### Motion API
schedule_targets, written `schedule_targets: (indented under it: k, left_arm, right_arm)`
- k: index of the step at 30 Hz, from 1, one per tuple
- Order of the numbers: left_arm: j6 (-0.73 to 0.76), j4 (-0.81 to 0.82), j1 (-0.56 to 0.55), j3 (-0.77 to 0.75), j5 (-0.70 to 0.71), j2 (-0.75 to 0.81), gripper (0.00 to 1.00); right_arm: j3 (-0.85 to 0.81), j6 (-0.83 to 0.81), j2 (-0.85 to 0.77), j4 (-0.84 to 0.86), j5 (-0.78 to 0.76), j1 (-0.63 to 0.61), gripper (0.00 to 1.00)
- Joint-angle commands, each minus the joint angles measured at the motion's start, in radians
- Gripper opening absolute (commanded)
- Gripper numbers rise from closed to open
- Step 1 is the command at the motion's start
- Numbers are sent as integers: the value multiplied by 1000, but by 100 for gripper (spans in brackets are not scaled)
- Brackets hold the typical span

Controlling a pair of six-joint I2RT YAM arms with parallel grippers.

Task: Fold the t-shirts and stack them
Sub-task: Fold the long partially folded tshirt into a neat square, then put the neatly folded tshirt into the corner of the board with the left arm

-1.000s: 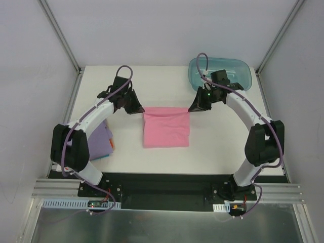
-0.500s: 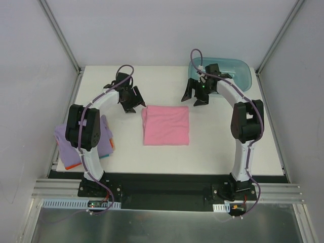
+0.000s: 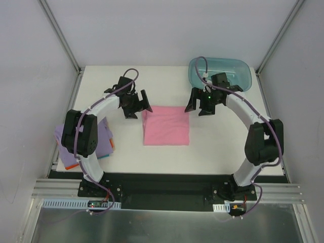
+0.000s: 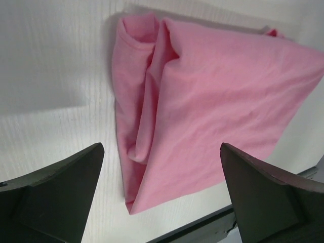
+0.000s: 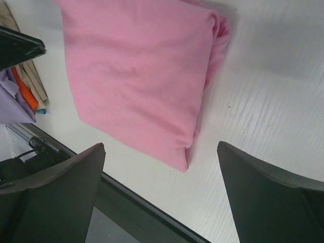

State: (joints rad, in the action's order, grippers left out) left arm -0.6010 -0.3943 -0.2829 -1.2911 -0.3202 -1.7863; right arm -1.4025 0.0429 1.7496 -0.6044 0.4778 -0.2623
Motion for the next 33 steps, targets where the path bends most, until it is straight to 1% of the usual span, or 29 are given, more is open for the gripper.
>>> schedule_targets:
  k: [1,3,5,7,10,12,13,14,15,17,19,21,22,23,24,25,28,30,31,33]
  left_arm:
    - [75,-8,-16,36,-40,-15,99]
    - [78,-11,-27,35,-37,-45,99]
    - [63,-9,-42,47,-34,-65,99]
    - [61,-9,-61,56,-34,-76,99]
    - [60,-9,-85,64,4,-93,92]
    - [47,-12,-98,64,61,-105,84]
    - [44,-14,-102,59,117,-110,84]
    - [38,-21,-107,53,136,-126,82]
    - [38,-23,-108,46,141,-139,78]
    - [37,-29,-114,26,144,-171,74]
    - [35,-44,-119,0,164,-196,62]
    - [30,-61,-127,-16,216,-223,52]
    - [30,-67,-128,-33,230,-231,37]
    - [39,-74,-128,-42,236,-242,29]
    - [49,-87,-128,-53,242,-248,18]
    - [67,-97,-128,-69,247,-249,0]
    - [107,-147,-133,-79,323,-222,0]
    - [124,-169,-136,-67,447,-162,0]
    - [145,-190,-136,-48,473,-139,0]
    - [174,-207,-136,-30,535,-72,0]
  right_arm:
    - [146,0,-200,44,-62,-8,97]
    - [195,21,-290,45,-108,-9,97]
    - [259,41,-355,45,-194,-8,97]
    - [313,49,-453,41,-278,-8,97]
    - [349,49,-568,28,-378,-8,97]
    - [367,38,-629,9,-412,-8,97]
    - [370,35,-647,2,-441,-6,97]
    - [382,34,-662,-9,-453,-6,97]
    - [387,31,-689,-12,-465,-8,97]
    - [408,22,-711,-26,-525,-8,97]
    - [428,18,-737,-32,-582,-6,97]
    - [456,18,-765,-34,-605,-8,97]
    - [465,17,-775,-34,-616,-8,97]
    - [473,14,-797,-31,-620,-6,97]
    - [490,9,-808,-31,-623,-8,97]
    - [497,6,-820,-32,-634,-8,97]
    - [533,-20,-861,-35,-685,-8,97]
    - [551,-17,-871,-37,-726,-8,97]
    - [566,-11,-869,-37,-758,-6,97]
    - [577,-5,-863,-34,-775,-8,97]
